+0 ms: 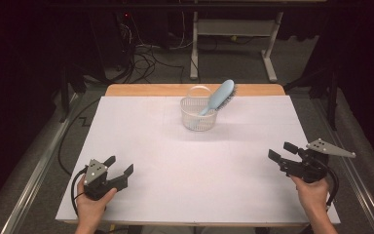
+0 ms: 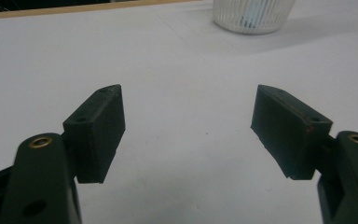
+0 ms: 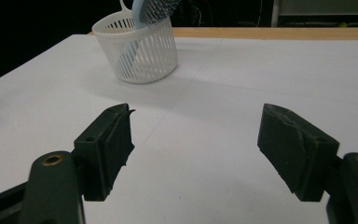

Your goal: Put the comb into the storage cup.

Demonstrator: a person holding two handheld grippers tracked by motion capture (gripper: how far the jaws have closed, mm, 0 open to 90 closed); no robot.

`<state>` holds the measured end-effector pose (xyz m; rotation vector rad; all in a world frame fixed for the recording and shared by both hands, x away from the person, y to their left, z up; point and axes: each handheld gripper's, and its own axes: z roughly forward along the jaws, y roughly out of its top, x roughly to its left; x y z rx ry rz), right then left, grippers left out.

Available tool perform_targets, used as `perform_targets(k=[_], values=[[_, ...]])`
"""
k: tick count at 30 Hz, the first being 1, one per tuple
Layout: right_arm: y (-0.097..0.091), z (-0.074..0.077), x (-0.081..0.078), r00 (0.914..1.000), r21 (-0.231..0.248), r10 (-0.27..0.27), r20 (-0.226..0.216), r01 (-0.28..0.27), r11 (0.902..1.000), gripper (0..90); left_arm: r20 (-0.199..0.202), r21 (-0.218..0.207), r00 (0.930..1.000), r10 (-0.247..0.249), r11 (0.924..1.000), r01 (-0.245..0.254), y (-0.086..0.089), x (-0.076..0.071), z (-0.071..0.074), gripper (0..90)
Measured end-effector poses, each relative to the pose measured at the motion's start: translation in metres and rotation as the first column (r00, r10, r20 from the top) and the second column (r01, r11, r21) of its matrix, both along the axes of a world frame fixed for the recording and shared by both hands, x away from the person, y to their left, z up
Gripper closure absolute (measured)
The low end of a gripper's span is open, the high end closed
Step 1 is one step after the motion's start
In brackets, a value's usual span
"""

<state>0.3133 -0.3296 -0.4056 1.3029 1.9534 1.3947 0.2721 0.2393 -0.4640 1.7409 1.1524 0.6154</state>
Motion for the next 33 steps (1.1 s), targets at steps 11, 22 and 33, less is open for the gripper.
perform_targets(k=[11,22,33], values=[[-0.003,-0.01,-0.011,0.9999,-0.021,-0.016,0.006,0.016,0.9996,26.9,0.0,0.0,1.0,0.0,1.0,0.0,-0.001,0.0,0.0,26.6],[-0.007,-0.018,-0.018,0.9994,-0.007,-0.031,0.018,0.031,0.9995,25.2,0.001,0.0,1.0,-0.001,1.0,0.001,-0.001,0.0,0.0,26.6],[-0.014,-0.027,-0.024,0.9989,0.006,-0.043,0.02,0.043,0.9991,24.4,0.0,0.001,1.0,-0.002,1.0,0.002,-0.001,-0.001,0.0,26.6]])
